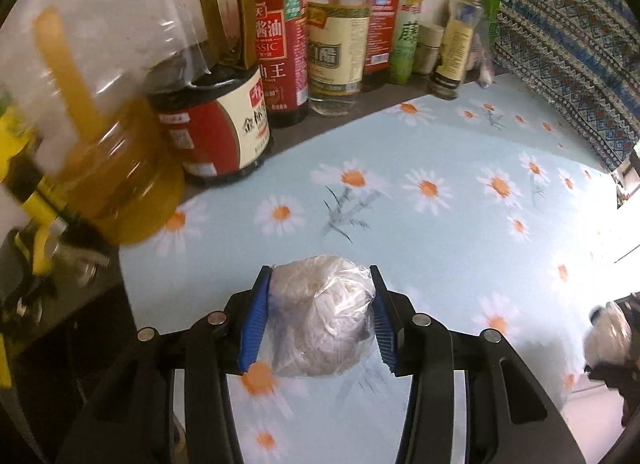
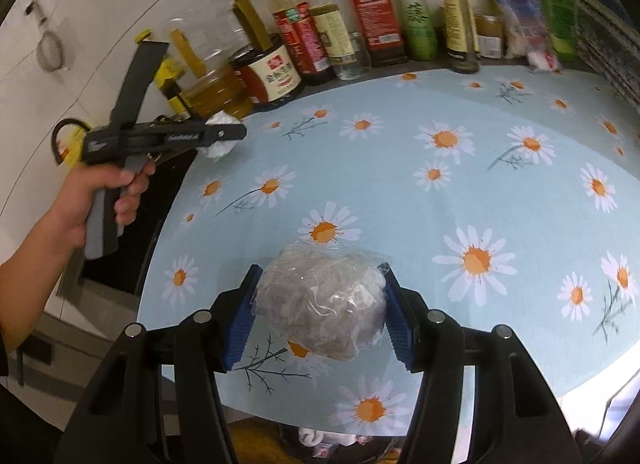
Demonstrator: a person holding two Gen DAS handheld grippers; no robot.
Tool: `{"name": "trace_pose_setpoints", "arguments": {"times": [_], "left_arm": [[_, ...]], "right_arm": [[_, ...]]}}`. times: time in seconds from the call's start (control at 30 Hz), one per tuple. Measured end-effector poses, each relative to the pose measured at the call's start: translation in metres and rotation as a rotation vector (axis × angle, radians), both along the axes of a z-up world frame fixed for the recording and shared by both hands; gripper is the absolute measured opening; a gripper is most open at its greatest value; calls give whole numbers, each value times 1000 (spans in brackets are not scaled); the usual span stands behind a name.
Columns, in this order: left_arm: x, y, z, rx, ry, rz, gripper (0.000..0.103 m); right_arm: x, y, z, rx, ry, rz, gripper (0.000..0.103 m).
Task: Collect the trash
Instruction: 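Lower both held bundles over the black bin and open both tools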
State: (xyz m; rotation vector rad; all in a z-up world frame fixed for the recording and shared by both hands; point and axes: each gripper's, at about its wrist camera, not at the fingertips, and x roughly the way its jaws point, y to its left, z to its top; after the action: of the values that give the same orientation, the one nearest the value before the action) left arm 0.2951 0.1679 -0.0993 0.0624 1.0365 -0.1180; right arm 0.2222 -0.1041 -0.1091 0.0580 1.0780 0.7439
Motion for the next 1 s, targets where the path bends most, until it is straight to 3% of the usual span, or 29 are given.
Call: {"name": "trace_pose_setpoints", "arguments": {"times": [0.53,1.0], "left_arm": [[-132,-66,34,-27,-12,122,44],[-220,-115,12,-113,20,210,45]], "right_arm": [[-22,-25,12,64,-31,195,58],[-70,-41,8,56,-32,352,58]]}}
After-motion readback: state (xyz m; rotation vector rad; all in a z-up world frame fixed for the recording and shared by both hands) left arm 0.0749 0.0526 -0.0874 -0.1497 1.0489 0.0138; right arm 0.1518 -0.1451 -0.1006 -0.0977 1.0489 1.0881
